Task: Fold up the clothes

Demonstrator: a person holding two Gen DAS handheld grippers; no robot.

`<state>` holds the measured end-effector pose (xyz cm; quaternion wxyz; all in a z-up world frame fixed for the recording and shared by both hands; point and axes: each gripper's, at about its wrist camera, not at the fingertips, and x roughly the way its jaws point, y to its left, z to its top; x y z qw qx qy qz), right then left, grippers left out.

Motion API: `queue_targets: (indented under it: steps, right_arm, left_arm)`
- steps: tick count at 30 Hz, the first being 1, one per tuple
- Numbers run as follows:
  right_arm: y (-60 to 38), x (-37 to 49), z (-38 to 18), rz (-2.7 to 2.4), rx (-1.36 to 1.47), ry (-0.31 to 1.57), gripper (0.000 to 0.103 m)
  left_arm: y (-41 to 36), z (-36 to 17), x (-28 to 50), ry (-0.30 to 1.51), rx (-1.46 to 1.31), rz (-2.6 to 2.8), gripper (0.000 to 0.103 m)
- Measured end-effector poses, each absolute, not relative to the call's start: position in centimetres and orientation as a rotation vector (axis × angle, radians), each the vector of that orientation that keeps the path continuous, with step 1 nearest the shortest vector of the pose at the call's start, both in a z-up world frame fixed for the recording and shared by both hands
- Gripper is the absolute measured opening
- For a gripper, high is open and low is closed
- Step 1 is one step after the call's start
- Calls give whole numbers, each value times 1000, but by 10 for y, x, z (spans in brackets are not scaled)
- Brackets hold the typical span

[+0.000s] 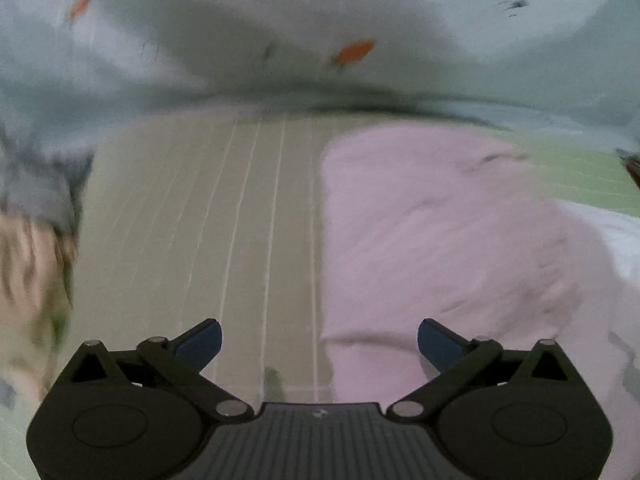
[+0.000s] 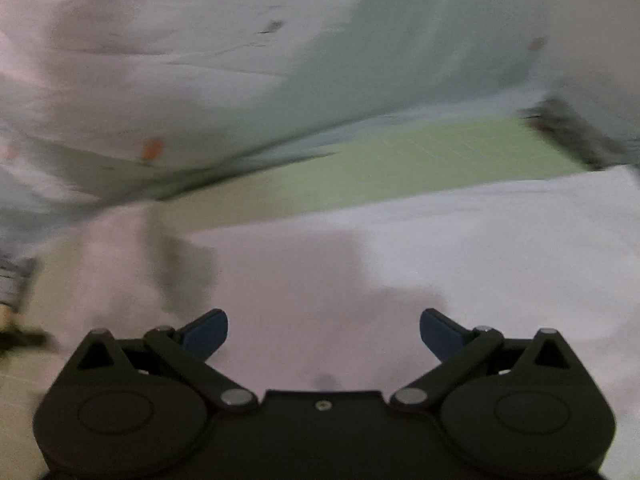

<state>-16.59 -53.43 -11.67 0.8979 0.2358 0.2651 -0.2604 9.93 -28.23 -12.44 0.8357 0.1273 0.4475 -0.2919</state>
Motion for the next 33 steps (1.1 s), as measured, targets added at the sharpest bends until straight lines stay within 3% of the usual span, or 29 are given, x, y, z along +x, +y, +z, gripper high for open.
queue_targets:
  steps: [8, 16, 21, 28, 33]
  right_arm:
    - [-527, -82, -154, -327, 587, 708, 103]
    - [-525, -62, -153, -272, 636, 703, 103]
    - [-511, -63, -143, -293, 588, 684, 91]
    - [-521, -69, -155, -262, 756, 673, 91]
    - [-526, -61, -152, -205, 843, 585, 78]
  left_arm:
    - [-279, -158, 116, 1066, 186, -659, 103]
    - [-282, -169, 113, 1042, 178, -651, 103]
    - [-288, -170, 115, 1039, 201, -642, 103]
    - [-286, -167, 121, 1073, 206, -644, 103]
    - [-289, -168, 126, 1090, 208, -634, 103]
